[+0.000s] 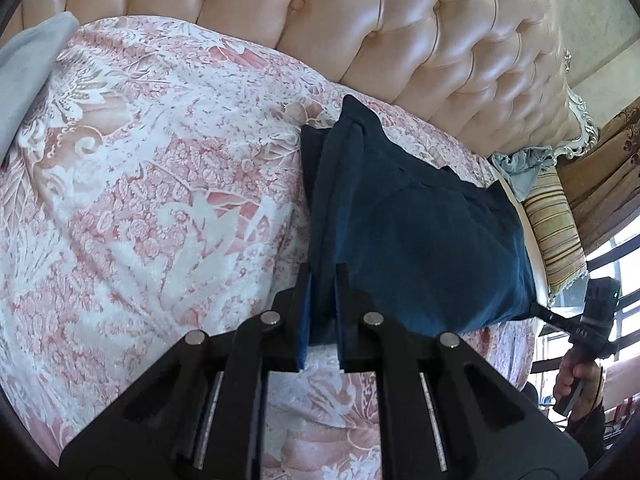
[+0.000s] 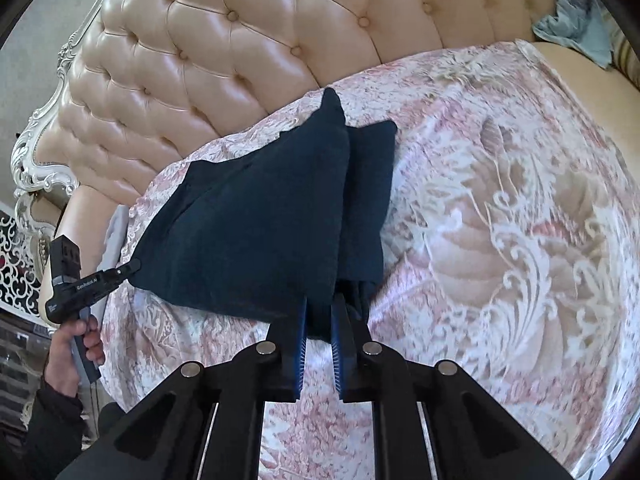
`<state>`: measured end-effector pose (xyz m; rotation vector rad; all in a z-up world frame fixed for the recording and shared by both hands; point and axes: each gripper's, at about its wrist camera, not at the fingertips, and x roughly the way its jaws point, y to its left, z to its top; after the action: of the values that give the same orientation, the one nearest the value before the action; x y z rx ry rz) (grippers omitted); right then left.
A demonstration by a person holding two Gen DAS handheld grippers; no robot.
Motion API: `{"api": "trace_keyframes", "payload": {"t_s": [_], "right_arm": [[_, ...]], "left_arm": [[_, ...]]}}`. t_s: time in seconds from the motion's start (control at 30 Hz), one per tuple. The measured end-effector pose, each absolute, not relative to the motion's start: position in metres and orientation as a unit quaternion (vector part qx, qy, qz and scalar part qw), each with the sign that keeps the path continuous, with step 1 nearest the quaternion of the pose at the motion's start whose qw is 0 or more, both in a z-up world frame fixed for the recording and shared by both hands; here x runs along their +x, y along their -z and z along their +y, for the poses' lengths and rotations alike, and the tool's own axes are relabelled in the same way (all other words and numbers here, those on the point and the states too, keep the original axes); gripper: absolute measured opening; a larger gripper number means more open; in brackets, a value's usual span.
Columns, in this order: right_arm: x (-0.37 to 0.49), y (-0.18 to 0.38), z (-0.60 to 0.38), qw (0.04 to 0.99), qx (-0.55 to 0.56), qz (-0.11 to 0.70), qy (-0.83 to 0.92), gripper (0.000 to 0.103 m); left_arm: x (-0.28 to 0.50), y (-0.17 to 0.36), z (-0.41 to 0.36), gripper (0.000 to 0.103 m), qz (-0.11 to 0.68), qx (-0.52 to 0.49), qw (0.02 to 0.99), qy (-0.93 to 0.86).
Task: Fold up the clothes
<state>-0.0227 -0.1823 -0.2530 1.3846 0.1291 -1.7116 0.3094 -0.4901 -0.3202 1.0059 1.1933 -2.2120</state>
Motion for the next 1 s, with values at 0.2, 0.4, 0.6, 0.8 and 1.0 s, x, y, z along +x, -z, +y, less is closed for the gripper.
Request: {"api": "trace_keyframes", "payload": {"t_s": [0.2, 0.4, 0.6, 0.8, 1.0], "right_arm": [[-0.022, 0.276, -0.183, 0.434, 0.573, 0.062, 0.692, 0.011], [-0.023, 0.263, -0.177, 0.426, 0.574, 0.057, 0.697, 0.023], [-0.024, 0.204, -0.185, 0.426, 0.495, 0.043, 0.756, 0.052], [0.004, 0.235, -0.288, 0.482, 0.472, 0.119, 0.728, 0.056], [-0.011, 0.272, -0.303, 0.477, 0.511, 0.118, 0.705, 0.049]], "left_arm": [[0.309, 0.328, -0.491, 0.012, 0.430, 0.377, 0.221, 0.790], [0.330, 0.306, -0.492, 0.041, 0.440, 0.326, 0.251, 0.798], [0.287, 0.271, -0.478, 0.041, 0.351, 0.301, 0.248, 0.851], [0.193, 0.307, -0.457, 0.041, 0.259, 0.415, 0.219, 0.844], [0.181, 0.331, -0.470, 0.039, 0.227, 0.470, 0.227, 0.822]]}}
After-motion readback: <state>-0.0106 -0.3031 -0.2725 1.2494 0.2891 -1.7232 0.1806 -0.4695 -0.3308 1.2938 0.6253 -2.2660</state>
